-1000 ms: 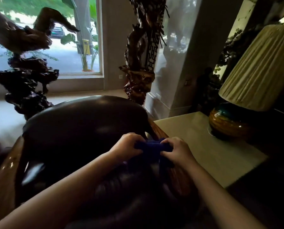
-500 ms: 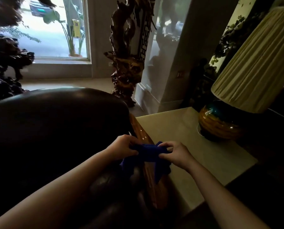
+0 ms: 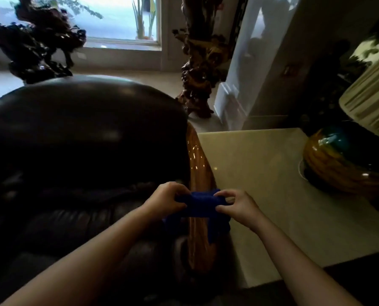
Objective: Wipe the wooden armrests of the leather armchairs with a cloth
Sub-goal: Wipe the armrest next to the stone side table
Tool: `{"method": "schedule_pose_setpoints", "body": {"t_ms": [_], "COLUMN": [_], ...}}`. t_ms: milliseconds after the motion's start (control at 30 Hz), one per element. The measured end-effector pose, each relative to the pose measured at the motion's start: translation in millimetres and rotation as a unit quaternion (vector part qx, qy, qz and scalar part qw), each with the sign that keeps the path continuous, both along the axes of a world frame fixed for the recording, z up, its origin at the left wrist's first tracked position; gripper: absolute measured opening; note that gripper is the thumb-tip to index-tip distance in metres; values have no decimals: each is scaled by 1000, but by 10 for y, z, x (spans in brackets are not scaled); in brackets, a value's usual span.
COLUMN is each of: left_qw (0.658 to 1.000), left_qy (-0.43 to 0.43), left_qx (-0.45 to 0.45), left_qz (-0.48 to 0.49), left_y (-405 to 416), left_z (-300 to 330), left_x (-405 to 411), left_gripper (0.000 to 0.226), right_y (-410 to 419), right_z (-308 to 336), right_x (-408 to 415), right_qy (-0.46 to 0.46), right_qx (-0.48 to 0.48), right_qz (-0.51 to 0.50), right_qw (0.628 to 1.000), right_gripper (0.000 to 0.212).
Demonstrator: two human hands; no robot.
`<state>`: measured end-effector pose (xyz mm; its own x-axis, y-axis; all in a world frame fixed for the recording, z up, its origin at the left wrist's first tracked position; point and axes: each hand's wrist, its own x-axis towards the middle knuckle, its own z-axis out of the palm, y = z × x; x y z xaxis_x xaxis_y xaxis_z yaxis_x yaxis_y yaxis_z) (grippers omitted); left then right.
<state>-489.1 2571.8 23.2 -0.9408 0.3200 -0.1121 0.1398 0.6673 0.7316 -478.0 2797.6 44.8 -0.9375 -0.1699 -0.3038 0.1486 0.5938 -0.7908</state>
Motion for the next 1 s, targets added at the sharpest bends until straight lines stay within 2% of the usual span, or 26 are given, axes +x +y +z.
{"method": "schedule_pose_setpoints", "body": {"t_ms": [133,267,533,633,767,867,933,1000], "left_qw": [999,999,995,997,991,986,985,981], "left_qy": [-15,-29,-64,-25,90,122,136,146], "left_qx": [-21,-24,-21,-33,-96,-107,-102,-105], "left_qz": [43,40,70,59,25,31,37,69], "left_y": [356,630,830,818,842,870,885,936], "left_z": [-609,-1217,-2194,-2494,-2918,-3340,-3623,-3815], "left_x": [301,598,978,953,1023,1148,1222,1288], "left_gripper": [31,33,36,35,42,51,44,40], "right_y": [329,598,711,669,638,601,557,477], "right_z": [-620,-1360,-2484,-2771,-3076,-3416,-3645,-3828], "right_x": [117,327,572,518,571,720,806,873], "right_qy": [-13,-18,-50,-22,72,125,140,139], "right_qx": [38,74,74,78,109,138,150,114], "right_qz": [32,37,55,50,51,44,28,12], "right_qw": [999,996,994,996,990,982,978,984], "right_gripper": [34,37,35,34,36,40,45,57]}}
